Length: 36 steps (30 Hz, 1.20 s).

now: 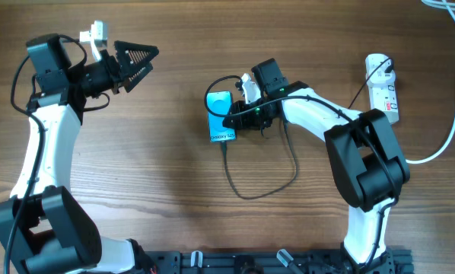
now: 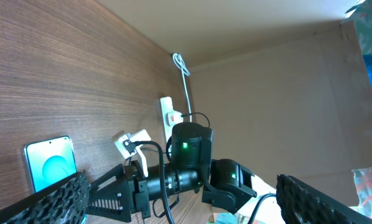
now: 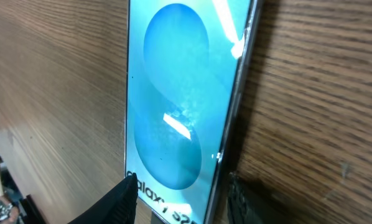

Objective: Plug charger to phone and switch on socket
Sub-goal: 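Lower the phone flat onto the table with the right gripper and release, then move the right gripper over to the white power strip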

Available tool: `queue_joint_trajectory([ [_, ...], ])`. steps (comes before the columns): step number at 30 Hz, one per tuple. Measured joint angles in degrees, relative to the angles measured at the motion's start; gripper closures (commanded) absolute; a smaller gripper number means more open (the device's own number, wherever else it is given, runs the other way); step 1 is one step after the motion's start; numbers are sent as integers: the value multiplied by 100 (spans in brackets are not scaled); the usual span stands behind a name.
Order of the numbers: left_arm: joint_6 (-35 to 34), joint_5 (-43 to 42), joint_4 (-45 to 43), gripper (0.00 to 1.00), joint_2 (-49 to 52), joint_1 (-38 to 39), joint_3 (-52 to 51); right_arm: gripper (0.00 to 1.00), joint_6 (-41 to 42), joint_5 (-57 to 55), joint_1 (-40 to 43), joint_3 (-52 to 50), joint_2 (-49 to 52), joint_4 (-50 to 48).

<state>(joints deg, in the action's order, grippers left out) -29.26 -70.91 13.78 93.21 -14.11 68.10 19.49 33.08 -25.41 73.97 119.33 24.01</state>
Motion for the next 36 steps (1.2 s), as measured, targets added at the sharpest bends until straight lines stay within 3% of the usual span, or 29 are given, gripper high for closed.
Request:
queue_joint_trajectory([
  [7,0,0,0,0,0,0,0,45,68,-181,7,153,-9,299],
  [14,0,2,0,0,0,0,0,16,9,-789,208,1285,-122,2271],
  [19,0,17,2,0,0,0,0,7,-90,-1910,470,2162,-632,3445],
  [20,0,17,2,0,0,0,0,0,-96,-2214,577,2203,-726,3630],
  [27,0,17,2,0,0,0,0,0,-133,-3497,1475,2205,-754,4269],
  [36,0,17,2,0,0,0,0,0,-133,-3781,2894,2205,-754,4415],
])
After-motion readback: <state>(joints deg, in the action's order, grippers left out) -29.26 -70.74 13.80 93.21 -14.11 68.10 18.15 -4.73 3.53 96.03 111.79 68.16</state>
